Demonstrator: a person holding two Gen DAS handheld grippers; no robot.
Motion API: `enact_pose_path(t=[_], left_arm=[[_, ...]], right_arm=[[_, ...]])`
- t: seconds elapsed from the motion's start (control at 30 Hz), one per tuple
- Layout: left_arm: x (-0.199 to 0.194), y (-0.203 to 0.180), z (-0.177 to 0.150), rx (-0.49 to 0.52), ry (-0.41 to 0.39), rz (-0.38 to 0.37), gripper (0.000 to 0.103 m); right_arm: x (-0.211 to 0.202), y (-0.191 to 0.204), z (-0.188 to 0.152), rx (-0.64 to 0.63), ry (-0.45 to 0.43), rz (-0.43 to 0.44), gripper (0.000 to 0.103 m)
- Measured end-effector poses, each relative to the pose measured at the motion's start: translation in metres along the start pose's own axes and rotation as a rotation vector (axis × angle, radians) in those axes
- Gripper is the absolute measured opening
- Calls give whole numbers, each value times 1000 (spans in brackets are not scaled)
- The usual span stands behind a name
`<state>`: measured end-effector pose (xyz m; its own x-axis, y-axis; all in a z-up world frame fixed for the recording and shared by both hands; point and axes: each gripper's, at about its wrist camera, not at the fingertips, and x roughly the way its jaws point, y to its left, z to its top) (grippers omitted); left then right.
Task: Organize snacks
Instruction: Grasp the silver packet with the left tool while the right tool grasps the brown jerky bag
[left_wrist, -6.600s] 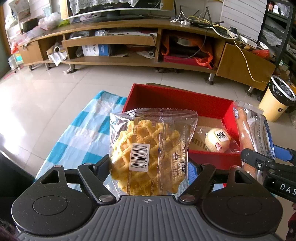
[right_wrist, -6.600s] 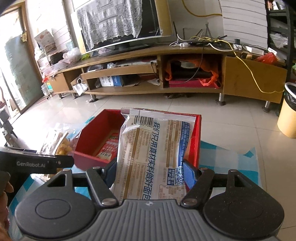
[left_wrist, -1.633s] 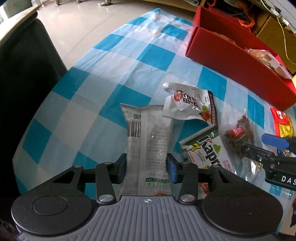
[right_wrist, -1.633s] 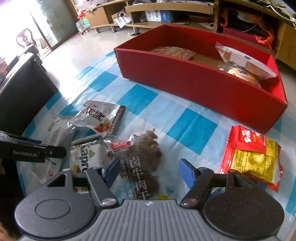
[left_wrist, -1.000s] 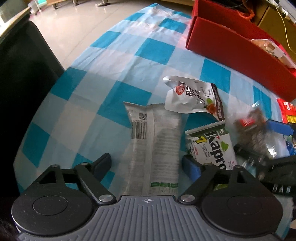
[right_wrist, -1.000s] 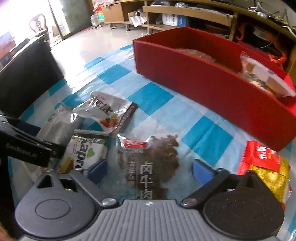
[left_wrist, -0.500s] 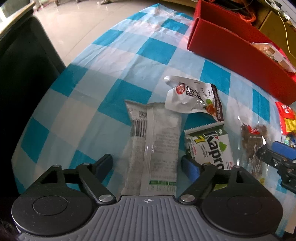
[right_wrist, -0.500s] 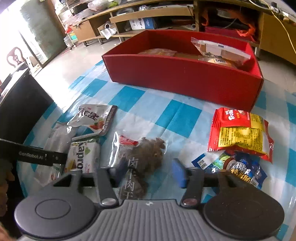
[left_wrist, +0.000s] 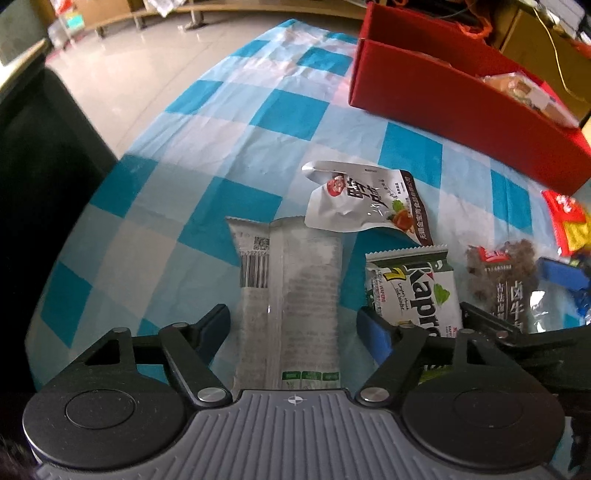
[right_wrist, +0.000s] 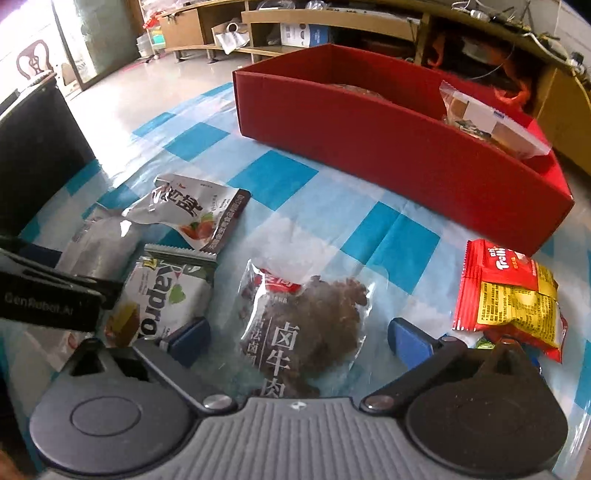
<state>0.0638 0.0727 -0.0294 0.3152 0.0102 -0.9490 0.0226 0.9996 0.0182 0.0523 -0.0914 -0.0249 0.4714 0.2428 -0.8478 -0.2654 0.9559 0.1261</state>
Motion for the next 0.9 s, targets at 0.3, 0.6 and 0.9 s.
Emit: enact_pose_path(t=[0.3, 0.6, 0.9], left_arm=[[3, 9, 0, -38, 12, 1, 85], [-7, -6, -7, 7, -31, 27, 52], [-5, -7, -9, 3, -28, 36, 59]], right_arm=[[-32, -21, -17, 96, -34, 6, 54], [-39, -35, -24, 194, -24, 69, 46], [-29, -30, -25, 182, -32, 16, 75]])
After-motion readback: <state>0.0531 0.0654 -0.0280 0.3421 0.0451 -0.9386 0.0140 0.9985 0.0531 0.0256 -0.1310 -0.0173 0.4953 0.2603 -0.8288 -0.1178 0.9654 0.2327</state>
